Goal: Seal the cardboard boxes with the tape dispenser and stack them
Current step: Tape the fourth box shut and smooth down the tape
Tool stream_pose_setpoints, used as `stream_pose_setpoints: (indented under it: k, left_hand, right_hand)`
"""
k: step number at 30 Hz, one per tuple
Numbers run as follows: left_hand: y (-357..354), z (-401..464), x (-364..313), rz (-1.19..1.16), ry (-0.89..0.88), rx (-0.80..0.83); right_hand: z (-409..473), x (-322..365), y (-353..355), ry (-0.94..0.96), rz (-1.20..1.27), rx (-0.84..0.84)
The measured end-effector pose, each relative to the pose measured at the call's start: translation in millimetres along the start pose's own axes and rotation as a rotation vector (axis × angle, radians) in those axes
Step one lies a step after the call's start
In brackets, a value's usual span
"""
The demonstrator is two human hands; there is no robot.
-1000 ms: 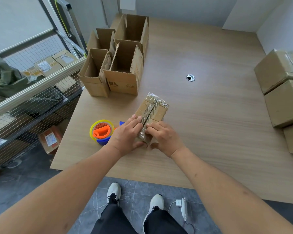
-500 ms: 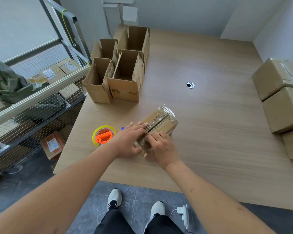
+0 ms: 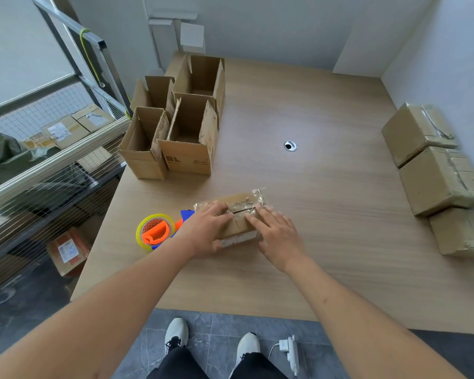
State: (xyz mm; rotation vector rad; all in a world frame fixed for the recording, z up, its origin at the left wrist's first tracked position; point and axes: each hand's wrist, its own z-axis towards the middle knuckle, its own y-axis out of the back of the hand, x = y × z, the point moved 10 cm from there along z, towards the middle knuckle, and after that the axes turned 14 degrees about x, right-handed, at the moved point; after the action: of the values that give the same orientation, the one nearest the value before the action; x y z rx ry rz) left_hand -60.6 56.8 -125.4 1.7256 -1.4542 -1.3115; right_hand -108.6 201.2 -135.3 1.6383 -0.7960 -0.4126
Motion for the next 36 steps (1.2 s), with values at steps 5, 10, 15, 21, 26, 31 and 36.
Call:
stream_pose_setpoints:
  k: [5, 10, 15, 21, 26, 31, 36]
  left_hand:
    - [8, 8, 14, 0.108, 0.063, 0.049]
    - [15, 18, 7, -0.003, 0.191, -0.101]
    - [6, 31, 3, 0.017, 0.169, -0.044]
    - [-3, 36, -6, 0.053, 0.183, 0.037]
    - [-10, 41, -7, 0.09, 0.23, -0.058]
    - [-12, 45, -1, 0.084, 0.172, -0.12]
    - [-4, 47, 5, -0.036, 0.068, -0.115]
  right_hand:
    - [-10, 9, 14, 0.079, 0.008, -0.175]
    - [-16, 2, 8, 0.125, 0.123, -0.157]
    - [-6, -18, 8, 0.166, 0.231, -0.074]
    - [3, -13, 13, 0.196, 0.252, -0.11]
    - [7, -15, 9, 0.205, 0.267, -0.118]
    - [5, -18, 20, 0.202, 0.129, -0.153]
    - [16, -7, 15, 0.164, 0.069, -0.045]
